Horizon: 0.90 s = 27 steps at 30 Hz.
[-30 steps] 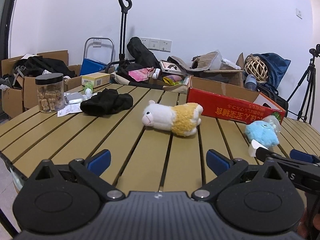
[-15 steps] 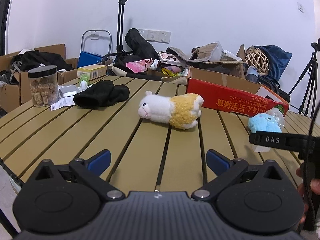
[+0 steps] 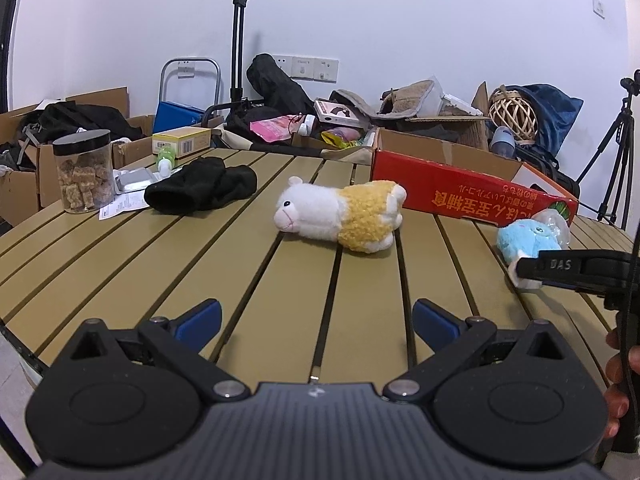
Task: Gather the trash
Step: 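Grasp the white sponge wedge with the right tool, then grasp the yellow-and-white plush toy with the left tool while the right tool holds the sponge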
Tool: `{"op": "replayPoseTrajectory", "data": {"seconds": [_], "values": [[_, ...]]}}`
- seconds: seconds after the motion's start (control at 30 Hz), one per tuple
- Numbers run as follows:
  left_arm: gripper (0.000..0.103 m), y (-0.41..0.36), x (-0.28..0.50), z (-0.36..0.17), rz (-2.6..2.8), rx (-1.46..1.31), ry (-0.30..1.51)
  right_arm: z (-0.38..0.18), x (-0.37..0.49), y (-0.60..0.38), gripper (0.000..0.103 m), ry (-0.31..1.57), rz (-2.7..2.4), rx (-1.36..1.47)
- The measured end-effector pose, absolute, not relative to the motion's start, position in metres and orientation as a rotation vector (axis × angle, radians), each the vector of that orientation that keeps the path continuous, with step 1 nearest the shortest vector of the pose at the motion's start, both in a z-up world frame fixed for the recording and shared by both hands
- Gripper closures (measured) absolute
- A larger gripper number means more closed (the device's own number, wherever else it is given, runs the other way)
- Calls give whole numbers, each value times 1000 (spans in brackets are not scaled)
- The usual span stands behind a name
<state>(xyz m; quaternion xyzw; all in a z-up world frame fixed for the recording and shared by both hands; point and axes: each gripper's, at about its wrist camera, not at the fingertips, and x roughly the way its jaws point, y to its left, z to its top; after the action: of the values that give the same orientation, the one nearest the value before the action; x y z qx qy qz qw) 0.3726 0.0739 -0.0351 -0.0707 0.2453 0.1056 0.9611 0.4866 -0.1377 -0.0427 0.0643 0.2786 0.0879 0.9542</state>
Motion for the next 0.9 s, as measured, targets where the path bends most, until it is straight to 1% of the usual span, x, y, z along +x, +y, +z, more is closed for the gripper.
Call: {"op": "replayPoseTrajectory", "data": {"seconds": [0.13,0.53,0.7,0.9], "values": [[0,74,371,-34,204,-137,496,-38,481,-144,81,530,170,159],[0,67,391,-19,159,-96,487,-29,471,-183,82,470,131,291],[0,58,419,-7,160,-23,499,-29,471,-206,82,456,98,350],[0,47,481,8,133,107,552,-28,469,-228,82,424,37,399]]}}
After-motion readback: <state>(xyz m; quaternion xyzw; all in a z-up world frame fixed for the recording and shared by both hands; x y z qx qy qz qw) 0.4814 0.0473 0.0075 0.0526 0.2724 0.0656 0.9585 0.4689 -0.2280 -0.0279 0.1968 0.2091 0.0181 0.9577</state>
